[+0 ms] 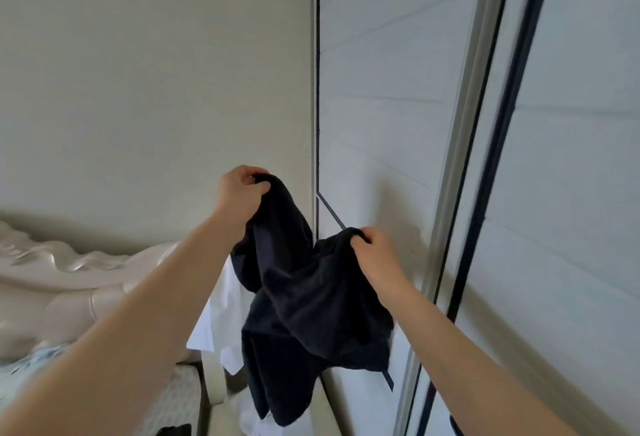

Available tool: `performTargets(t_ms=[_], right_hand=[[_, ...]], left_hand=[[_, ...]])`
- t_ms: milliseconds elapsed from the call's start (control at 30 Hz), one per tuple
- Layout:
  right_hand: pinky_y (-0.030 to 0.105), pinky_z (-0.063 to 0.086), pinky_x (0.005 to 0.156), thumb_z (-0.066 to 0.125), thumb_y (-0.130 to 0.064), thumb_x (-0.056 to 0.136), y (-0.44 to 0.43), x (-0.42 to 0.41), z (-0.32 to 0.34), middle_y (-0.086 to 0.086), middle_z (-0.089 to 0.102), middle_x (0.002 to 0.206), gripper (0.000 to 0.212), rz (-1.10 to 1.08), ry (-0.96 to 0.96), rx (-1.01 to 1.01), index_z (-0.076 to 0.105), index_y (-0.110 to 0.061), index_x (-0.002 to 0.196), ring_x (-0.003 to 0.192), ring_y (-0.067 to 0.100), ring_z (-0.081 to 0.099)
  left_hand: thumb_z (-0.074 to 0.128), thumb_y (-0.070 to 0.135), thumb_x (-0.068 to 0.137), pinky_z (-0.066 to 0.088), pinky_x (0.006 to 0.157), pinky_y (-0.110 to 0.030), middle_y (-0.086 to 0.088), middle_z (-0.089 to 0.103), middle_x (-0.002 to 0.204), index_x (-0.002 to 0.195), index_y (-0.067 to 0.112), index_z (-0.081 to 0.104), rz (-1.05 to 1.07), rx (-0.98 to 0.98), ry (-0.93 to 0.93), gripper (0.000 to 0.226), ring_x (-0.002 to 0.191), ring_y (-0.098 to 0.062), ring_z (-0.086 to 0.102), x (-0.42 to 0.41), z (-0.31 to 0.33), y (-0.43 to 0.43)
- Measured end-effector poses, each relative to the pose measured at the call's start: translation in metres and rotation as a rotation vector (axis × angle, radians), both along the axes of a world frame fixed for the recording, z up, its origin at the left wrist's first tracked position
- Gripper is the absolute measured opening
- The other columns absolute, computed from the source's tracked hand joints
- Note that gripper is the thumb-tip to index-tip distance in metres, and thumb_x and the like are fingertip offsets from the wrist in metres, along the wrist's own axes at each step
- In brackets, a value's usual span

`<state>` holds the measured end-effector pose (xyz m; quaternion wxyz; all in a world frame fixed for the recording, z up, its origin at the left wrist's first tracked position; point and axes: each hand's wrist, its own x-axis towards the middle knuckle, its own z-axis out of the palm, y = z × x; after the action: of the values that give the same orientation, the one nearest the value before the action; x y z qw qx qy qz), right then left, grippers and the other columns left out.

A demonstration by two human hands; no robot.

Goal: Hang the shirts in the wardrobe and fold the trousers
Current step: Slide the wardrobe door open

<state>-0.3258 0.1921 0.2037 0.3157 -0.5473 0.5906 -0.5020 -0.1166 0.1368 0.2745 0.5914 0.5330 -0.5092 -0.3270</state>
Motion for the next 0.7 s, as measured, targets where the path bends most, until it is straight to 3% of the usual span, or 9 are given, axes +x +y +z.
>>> performTargets(t_ms=[100,200,267,400,467,567,633,700], right_hand=[[0.02,0.042,0.071,0.045,-0.012,0.097,0.026,-0.009,-0.018,-0.011,0.063,0.087,0.024,0.033,0.106,0.085,0.068,-0.019,0.095,0.081,0.005,0.057],[0.029,0.054,0.079,0.047,-0.01,0.096,0.045,-0.017,-0.03,-0.009,0.071,0.085,0.026,0.025,0.139,0.143,0.071,-0.02,0.093,0.083,0.014,0.066],[0.031,0.056,0.084,0.048,-0.008,0.095,0.057,-0.021,-0.031,-0.006,0.073,0.083,0.026,0.04,0.183,0.188,0.072,-0.018,0.096,0.082,0.01,0.067],[0.04,0.059,0.081,0.054,-0.013,0.093,0.078,-0.025,-0.024,0.008,0.072,0.099,0.015,0.21,0.285,0.365,0.068,-0.017,0.096,0.09,0.021,0.066],[0.044,0.058,0.083,0.055,-0.018,0.095,0.09,-0.024,-0.018,0.012,0.063,0.117,0.024,0.296,0.373,0.448,0.059,-0.015,0.118,0.1,0.024,0.062],[0.038,0.053,0.093,0.055,-0.02,0.096,0.104,-0.022,-0.007,0.004,0.047,0.138,0.051,0.314,0.421,0.316,0.036,-0.024,0.143,0.118,0.024,0.053],[0.03,0.045,0.1,0.055,-0.012,0.095,0.116,-0.018,0.006,-0.004,0.041,0.144,0.06,0.388,0.383,0.168,0.031,-0.034,0.146,0.123,0.011,0.047],[0.02,0.036,0.097,0.057,-0.012,0.095,0.131,-0.014,0.017,-0.014,0.041,0.142,0.059,0.492,0.428,0.117,0.034,-0.037,0.143,0.119,-0.004,0.043]], left_hand=[[0.055,-0.001,0.09,0.051,0.071,-0.024,0.003,0.064,0.1,0.106,0.019,0.067,-0.023,0.028,-0.038,0.027,0.087,-0.013,0.061,-0.005,-0.005,0.033],[0.052,-0.004,0.091,0.054,0.083,-0.029,-0.004,0.066,0.108,0.105,0.019,0.067,-0.099,0.073,-0.071,0.03,0.094,-0.017,0.063,-0.005,-0.011,0.06],[0.05,-0.007,0.092,0.054,0.089,-0.034,-0.008,0.067,0.112,0.103,0.02,0.068,-0.186,0.099,-0.09,0.034,0.101,-0.022,0.064,-0.006,-0.012,0.076],[0.047,-0.008,0.09,0.051,0.078,-0.027,-0.006,0.068,0.104,0.104,0.016,0.069,-0.349,0.115,-0.16,0.036,0.09,-0.018,0.062,-0.016,-0.004,0.112],[0.046,-0.007,0.089,0.049,0.072,-0.026,-0.006,0.067,0.095,0.098,0.014,0.07,-0.419,0.155,-0.194,0.034,0.083,-0.017,0.06,-0.021,0.0,0.128],[0.047,-0.005,0.087,0.049,0.068,-0.024,-0.009,0.064,0.09,0.088,0.011,0.07,-0.575,0.225,-0.199,0.028,0.08,-0.018,0.059,-0.026,0.001,0.148],[0.054,-0.003,0.089,0.049,0.066,-0.021,-0.008,0.066,0.089,0.089,0.01,0.07,-0.677,0.228,-0.259,0.02,0.078,-0.016,0.062,-0.027,-0.001,0.158],[0.059,-0.001,0.089,0.049,0.067,-0.019,-0.005,0.069,0.087,0.093,0.008,0.069,-0.772,0.217,-0.332,0.015,0.077,-0.014,0.064,-0.027,-0.006,0.167]])
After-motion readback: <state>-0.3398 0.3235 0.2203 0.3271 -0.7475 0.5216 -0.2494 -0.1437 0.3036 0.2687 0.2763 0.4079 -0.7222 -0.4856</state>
